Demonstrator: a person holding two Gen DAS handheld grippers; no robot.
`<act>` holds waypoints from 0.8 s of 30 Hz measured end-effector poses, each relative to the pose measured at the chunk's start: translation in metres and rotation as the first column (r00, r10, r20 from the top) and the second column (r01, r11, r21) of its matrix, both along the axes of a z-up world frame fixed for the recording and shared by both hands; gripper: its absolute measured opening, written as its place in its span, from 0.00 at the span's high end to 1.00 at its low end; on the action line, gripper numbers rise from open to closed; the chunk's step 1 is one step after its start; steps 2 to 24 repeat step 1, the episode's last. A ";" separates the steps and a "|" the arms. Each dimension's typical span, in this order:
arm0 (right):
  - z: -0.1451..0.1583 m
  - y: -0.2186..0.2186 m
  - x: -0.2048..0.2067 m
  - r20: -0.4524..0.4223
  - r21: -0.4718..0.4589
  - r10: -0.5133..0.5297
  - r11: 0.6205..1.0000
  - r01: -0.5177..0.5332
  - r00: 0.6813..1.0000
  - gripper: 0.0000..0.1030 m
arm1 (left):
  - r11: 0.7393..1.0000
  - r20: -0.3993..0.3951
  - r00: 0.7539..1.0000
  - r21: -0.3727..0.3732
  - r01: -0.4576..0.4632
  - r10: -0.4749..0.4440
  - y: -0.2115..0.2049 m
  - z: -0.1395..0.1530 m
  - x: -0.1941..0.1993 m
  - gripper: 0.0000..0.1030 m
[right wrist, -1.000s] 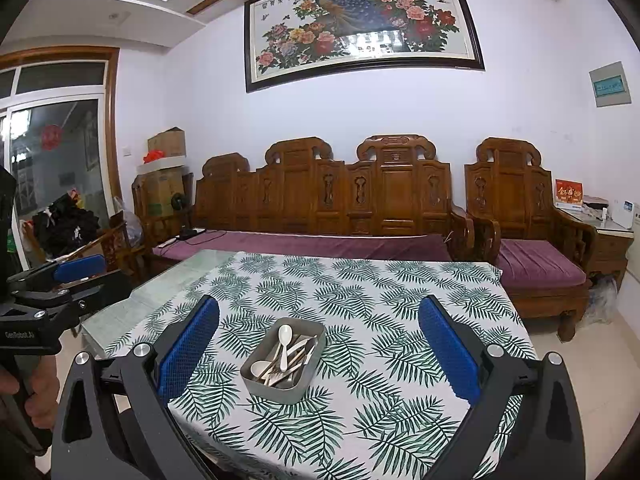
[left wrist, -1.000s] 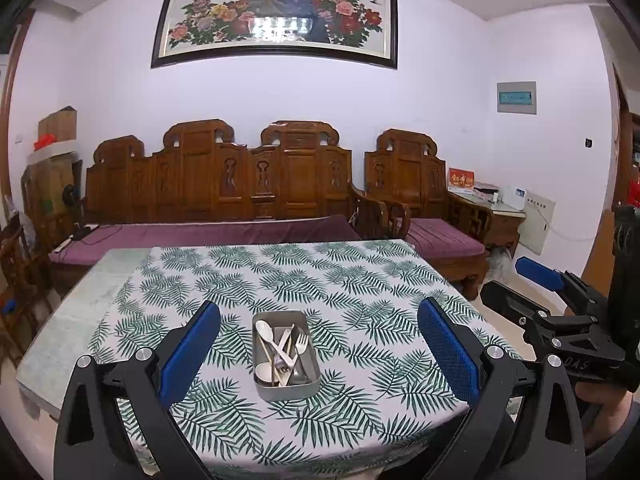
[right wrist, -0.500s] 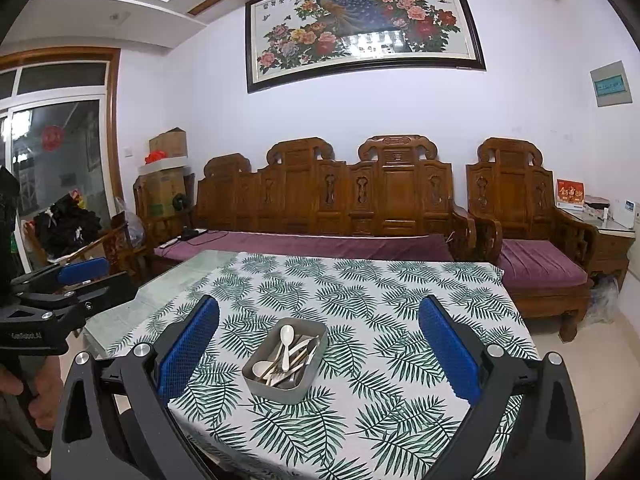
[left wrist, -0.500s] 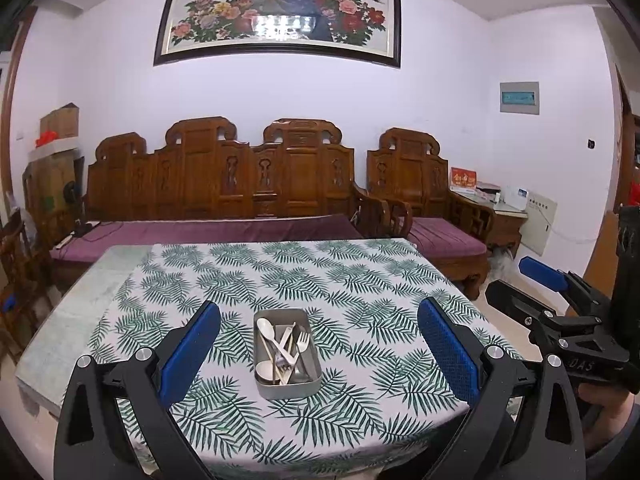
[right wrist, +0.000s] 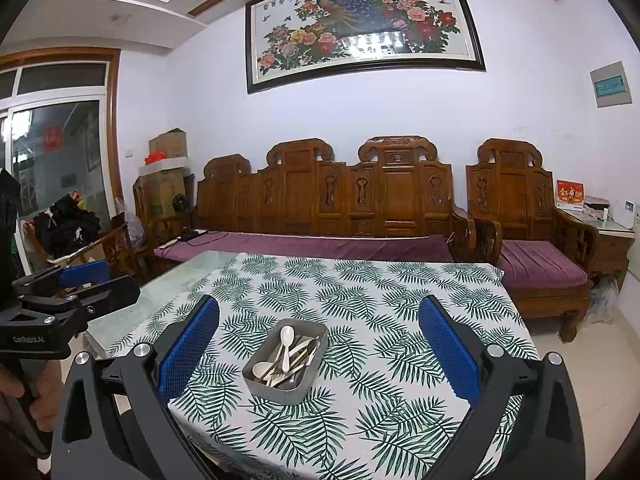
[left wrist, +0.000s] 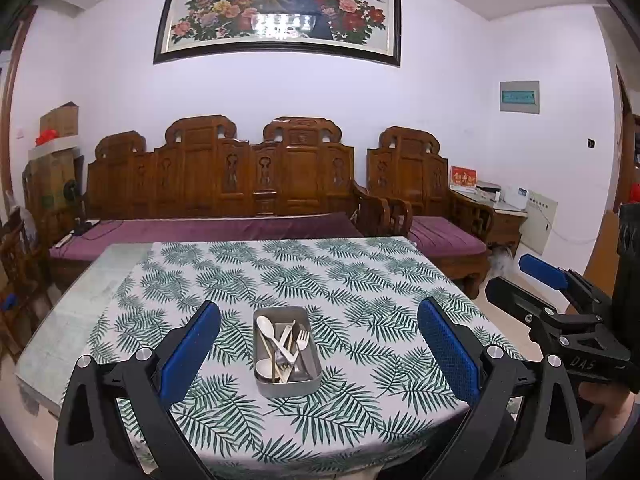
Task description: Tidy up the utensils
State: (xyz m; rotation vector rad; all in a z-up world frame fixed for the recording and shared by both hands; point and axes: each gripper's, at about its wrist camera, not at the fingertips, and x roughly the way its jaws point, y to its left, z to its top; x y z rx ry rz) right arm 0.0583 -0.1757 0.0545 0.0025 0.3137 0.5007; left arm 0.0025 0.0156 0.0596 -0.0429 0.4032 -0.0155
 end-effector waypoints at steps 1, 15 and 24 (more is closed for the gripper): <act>0.000 0.000 0.000 0.001 0.000 -0.001 1.000 0.001 1.000 0.03 | 1.000 -0.001 1.000 0.000 0.000 0.000 0.000 0.000 0.000 0.08; 0.000 0.000 0.000 0.001 0.000 -0.001 1.000 0.001 1.000 0.03 | 1.000 -0.001 1.000 0.000 0.000 0.000 0.000 0.000 0.000 0.08; 0.000 0.000 0.000 0.001 0.000 -0.001 1.000 0.001 1.000 0.03 | 1.000 -0.001 1.000 0.000 0.000 0.000 0.000 0.000 0.000 0.08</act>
